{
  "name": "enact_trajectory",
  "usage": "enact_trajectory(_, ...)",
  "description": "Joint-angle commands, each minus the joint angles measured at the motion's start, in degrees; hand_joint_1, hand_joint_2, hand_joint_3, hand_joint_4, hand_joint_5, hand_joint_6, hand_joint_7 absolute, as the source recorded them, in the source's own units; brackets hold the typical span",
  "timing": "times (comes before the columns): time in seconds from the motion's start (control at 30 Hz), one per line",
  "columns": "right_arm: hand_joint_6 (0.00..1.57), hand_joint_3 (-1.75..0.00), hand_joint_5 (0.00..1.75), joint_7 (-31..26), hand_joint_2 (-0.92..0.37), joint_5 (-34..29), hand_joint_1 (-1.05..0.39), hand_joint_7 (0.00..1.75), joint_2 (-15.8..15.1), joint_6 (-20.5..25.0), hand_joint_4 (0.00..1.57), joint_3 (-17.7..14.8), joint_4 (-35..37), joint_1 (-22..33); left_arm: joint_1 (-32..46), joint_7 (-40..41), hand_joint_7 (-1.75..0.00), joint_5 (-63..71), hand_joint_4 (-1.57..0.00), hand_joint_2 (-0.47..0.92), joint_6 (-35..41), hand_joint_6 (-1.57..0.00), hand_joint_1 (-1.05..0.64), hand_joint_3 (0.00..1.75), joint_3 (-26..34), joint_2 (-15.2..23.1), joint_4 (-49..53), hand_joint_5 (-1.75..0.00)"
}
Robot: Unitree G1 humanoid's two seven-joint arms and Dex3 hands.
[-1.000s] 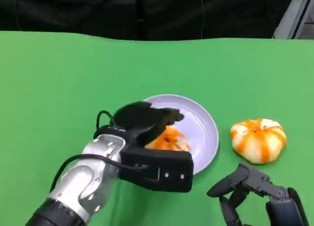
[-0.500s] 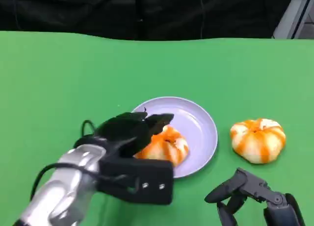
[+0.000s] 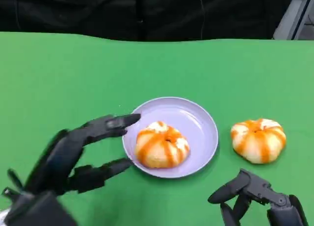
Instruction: Grasp the bread from the table and place it into the plate.
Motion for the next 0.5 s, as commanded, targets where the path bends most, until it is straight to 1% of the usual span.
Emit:
enact_trajectory(0.03, 0.76, -1.21, 1.68, -1.14, -0.38, -0.12, -0.09, 1.19, -1.0, -1.64, 0.84, -1.18, 0.36, 0.65, 4.87, 0.94, -0.43, -6.37, -0.68, 0.91, -8.41, -0.89, -0.15, 0.23, 3.24, -1.68, 3.57, -1.11)
enact_trajectory(0.07, 0.76, -1.21, 1.67, -1.15, -0.38, 0.03, -0.09, 1.19, -1.11, -1.79, 0.84, -1.3, 0.46, 0.81, 5.92, 0.96, -0.59, -7.5, -0.67, 0.81, -9.42, -0.85, -0.1, 0.43, 3.64, -2.25, 3.71, -1.19)
enact_trajectory(0.13, 0.75, -1.21, 1.66, -1.0, -0.39, 0.45, -0.08, 1.18, -1.23, -1.89, 0.83, -1.54, 0.41, 1.09, 8.37, 1.0, -0.9, -8.88, -0.66, 0.56, -10.92, -0.77, -0.04, 0.92, 4.42, -3.07, 3.32, -1.33)
enact_trajectory(0.17, 0.75, -1.21, 1.65, -0.87, -0.39, 0.54, -0.08, 1.18, -1.25, -1.8, 0.83, -1.65, 0.26, 1.19, 9.34, 0.94, -0.98, -9.17, -0.65, 0.53, -11.1, -0.75, -0.04, 0.99, 4.67, -3.27, 2.92, -1.37)
enact_trajectory(0.23, 0.76, -1.21, 1.65, -0.73, -0.39, 0.71, -0.09, 1.18, -1.3, -1.89, 0.84, -1.91, 0.25, 1.27, 10.97, 0.81, -1.09, -10.04, -0.67, 0.54, -10.92, -0.75, -0.03, 1.0, 4.82, -4.01, 1.98, -1.43)
enact_trajectory(0.3, 0.75, -1.2, 1.66, -0.72, -0.4, 0.87, -0.09, 1.18, -1.48, -2.23, 0.83, -2.16, 0.57, 1.24, 12.27, 0.87, -1.18, -10.73, -0.74, 0.57, -10.67, -0.78, 0.03, 1.04, 4.61, -5.05, 1.25, -1.49)
enact_trajectory(0.33, 0.75, -1.2, 1.66, -0.82, -0.4, 0.93, -0.09, 1.18, -1.55, -2.52, 0.82, -2.28, 0.88, 1.2, 12.35, 0.97, -1.26, -10.6, -0.78, 0.56, -11.1, -0.79, 0.06, 1.1, 4.49, -5.59, 1.61, -1.53)
enact_trajectory(0.4, 0.75, -1.19, 1.63, -0.78, -0.4, 1.37, -0.09, 1.19, -1.75, -3.08, 0.8, -2.4, 1.38, 1.23, 12.13, 1.07, -1.42, -10.11, -0.82, 0.51, -11.85, -0.8, 0.11, 1.25, 4.51, -6.36, 2.5, -1.64)
enact_trajectory(0.43, 0.75, -1.19, 1.62, -0.7, -0.4, 1.59, -0.09, 1.19, -1.81, -3.13, 0.8, -2.46, 1.32, 1.46, 12.2, 1.32, -1.46, -9.76, -0.83, 0.5, -11.65, -0.8, 0.12, 1.29, 4.62, -6.79, 2.54, -1.66)
enact_trajectory(0.5, 0.74, -1.16, 1.61, -0.41, -0.42, 1.76, -0.09, 1.19, -1.93, -2.71, 0.79, -2.56, 0.77, 1.92, 12.41, 1.74, -1.55, -8.93, -0.84, 0.48, -11.02, -0.8, 0.11, 1.3, 4.89, -7.31, 2.24, -1.73)
